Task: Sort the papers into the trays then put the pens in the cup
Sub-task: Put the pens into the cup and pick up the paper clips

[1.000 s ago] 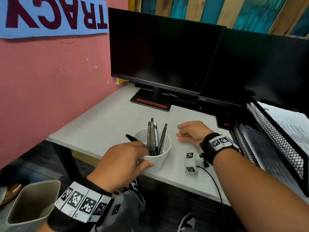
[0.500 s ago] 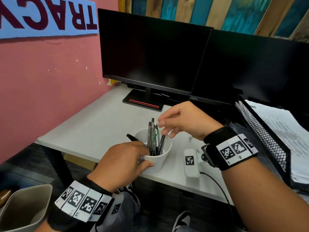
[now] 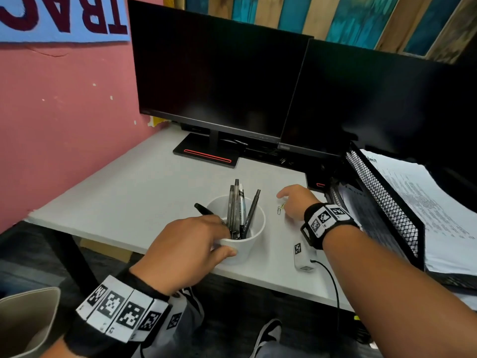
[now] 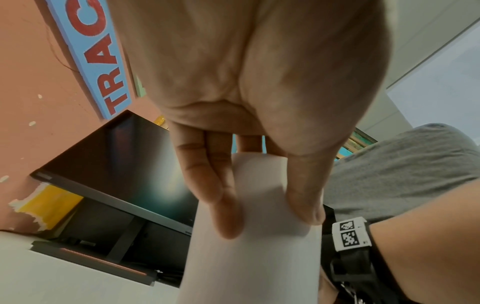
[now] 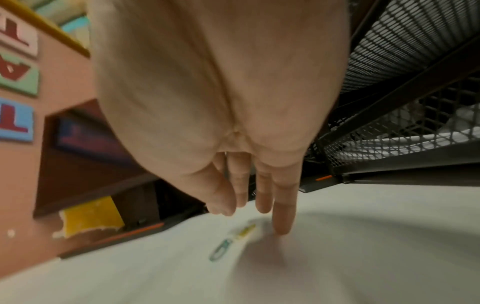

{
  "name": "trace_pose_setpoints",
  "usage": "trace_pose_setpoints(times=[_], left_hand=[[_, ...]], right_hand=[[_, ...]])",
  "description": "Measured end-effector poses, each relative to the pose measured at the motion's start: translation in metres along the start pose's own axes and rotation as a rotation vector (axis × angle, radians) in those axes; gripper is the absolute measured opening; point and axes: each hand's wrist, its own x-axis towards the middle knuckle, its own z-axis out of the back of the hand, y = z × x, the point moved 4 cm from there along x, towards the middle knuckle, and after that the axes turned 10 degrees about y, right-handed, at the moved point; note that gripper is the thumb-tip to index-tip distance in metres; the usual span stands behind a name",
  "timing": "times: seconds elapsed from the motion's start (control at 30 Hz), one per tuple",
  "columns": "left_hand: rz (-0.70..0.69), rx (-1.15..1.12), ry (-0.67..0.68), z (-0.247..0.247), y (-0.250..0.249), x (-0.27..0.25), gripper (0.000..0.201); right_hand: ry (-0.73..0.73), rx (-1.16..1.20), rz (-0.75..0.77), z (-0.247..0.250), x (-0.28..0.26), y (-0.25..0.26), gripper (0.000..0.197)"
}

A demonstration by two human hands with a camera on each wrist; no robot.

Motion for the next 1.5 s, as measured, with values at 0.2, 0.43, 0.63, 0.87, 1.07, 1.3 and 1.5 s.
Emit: trace_pose_setpoints(times=[0.2, 0.43, 0.63, 0.87, 1.07, 1.3, 1.5], left_hand=[[0.032, 0.018, 0.02, 0.001, 0.006, -0.002, 0.033], [0.022, 0.039, 0.023, 0.0, 0.003, -0.001, 0.032], [0.014, 0.03, 0.021, 0.0, -0.001, -0.005, 0.032], [0.025, 0.019, 0.034, -0.002, -0.001, -0.013, 0.03], [0.031, -0.006, 0.032, -0.006, 0.003, -0.019, 0.027], [0.033, -0.015, 0.029, -0.006, -0.001, -0.018, 0.026], [0.037, -0.008, 0.029, -0.005, 0.001, -0.021, 0.026]], right_hand=[[-0.02, -0.218, -0.035, -0.011, 0.016, -0.003, 0.033], [-0.024, -0.159, -0.104, -0.011, 0.012, -0.016, 0.016], [0.1, -0.236, -0.148, -0.016, 0.004, -0.021, 0.028], [0.138, -0.345, -0.134, -0.019, -0.001, -0.02, 0.025], [0.109, 0.899, -0.145, -0.015, -0.012, -0.038, 0.011], [0.085, 1.502, 0.011, -0.002, -0.022, -0.023, 0.03], [0.057, 0.817, -0.121, -0.01, 0.0, -0.019, 0.011]])
